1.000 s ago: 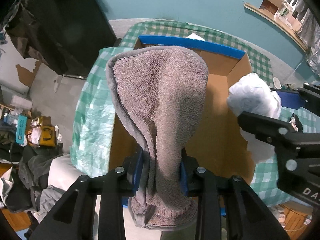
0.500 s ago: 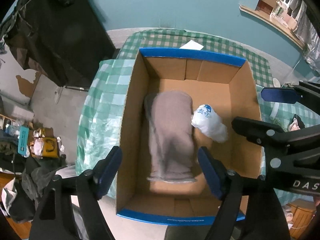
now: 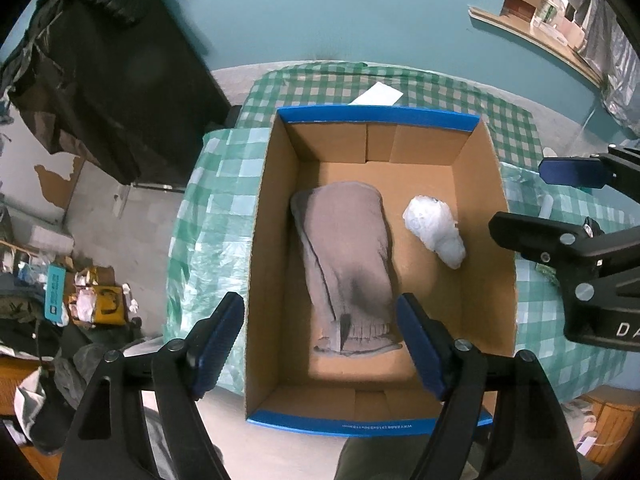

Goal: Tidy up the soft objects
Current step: 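Open both tools to drop the fleece and bundle into the box, then move both tools away from the box back over the item pile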

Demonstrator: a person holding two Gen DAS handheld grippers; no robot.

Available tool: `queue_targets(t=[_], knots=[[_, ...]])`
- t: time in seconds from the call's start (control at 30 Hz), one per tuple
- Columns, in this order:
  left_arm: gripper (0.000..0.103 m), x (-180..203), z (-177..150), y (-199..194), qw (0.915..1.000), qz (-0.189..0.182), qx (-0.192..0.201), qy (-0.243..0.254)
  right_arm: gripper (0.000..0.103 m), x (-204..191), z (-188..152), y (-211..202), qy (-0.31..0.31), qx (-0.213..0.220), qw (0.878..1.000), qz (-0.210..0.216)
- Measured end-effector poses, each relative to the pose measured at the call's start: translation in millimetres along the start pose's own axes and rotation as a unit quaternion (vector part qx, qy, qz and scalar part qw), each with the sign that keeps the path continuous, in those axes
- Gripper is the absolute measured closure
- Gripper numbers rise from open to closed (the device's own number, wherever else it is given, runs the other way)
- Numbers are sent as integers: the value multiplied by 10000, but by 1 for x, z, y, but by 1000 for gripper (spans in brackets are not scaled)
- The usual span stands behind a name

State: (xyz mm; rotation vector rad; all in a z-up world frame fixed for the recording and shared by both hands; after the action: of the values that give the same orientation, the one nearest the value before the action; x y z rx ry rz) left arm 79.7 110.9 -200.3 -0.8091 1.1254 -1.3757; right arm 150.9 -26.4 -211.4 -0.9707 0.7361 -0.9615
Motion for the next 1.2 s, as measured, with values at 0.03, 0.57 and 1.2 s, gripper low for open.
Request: queue_targets(t=[0.03,0.57,1.2], knots=[[24,1,0,-2,10000,-1,17,9,28,2,-1,-2,12,11,10000,-16],[23,34,-1,-29,9995,27,151,291,26,32,-19,-46,252,247,9992,-177],[23,100,-1,-48,9975,-138,184,671,25,94,-73,-81,644,253,9970,-357]])
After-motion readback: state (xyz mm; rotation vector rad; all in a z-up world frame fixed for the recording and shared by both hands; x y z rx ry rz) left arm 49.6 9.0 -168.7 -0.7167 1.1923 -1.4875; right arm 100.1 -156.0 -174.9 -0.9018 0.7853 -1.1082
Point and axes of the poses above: each gripper's, at about its wrist camera, not at the fingertips, and y roughly the way its jaws point, x to its right, z to its top, the point moved 8 cm from there along y, roughly the way its jaws point, and after that the axes turned 3 degrees about x, right-handed, at the moved point
